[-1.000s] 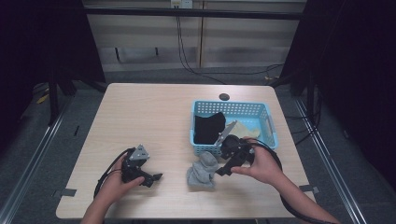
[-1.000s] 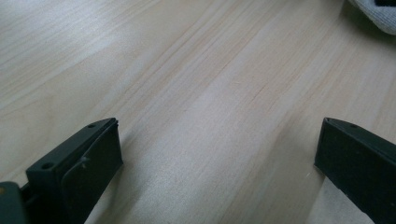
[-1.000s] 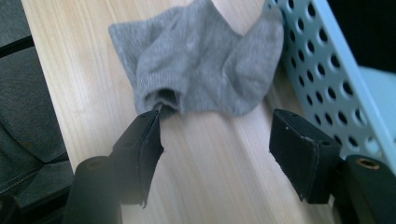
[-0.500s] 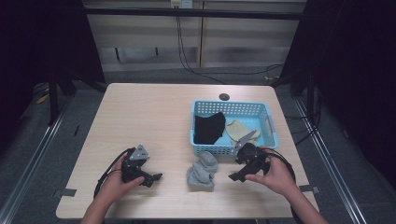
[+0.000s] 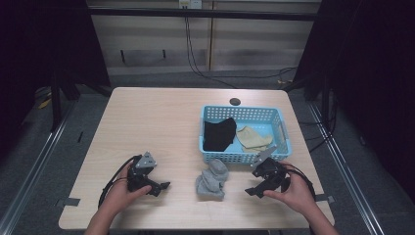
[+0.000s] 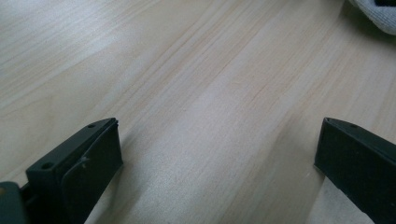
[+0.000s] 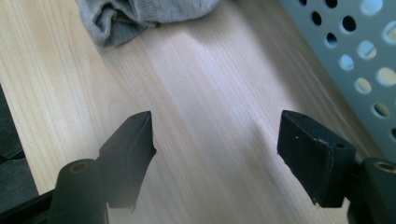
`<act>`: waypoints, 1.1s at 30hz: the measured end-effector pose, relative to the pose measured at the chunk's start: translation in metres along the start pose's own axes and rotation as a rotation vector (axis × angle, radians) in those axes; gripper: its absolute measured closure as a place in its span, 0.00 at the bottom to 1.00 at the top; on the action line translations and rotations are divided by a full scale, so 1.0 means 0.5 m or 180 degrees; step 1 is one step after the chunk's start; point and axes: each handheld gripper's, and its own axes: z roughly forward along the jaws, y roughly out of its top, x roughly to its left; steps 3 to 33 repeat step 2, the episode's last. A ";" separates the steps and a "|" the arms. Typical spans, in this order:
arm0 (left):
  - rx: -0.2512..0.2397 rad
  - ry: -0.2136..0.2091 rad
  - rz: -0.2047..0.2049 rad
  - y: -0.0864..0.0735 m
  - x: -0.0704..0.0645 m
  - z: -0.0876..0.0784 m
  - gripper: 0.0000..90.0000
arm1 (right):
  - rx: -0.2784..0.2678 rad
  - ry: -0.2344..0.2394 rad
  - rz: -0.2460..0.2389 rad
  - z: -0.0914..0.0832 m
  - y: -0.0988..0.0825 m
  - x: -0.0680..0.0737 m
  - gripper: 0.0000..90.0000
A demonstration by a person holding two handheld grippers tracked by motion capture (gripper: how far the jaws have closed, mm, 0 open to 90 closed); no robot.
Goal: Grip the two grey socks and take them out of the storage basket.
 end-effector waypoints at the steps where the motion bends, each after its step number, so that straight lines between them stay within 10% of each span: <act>1: 0.0003 0.0000 -0.0003 0.000 0.000 0.000 0.00 | 0.0000 0.0000 0.0000 0.000 0.000 0.000 0.30; 33: 0.0005 0.0001 -0.0003 0.000 0.000 0.000 0.00 | 0.0003 0.0001 0.0002 0.001 0.001 0.001 0.30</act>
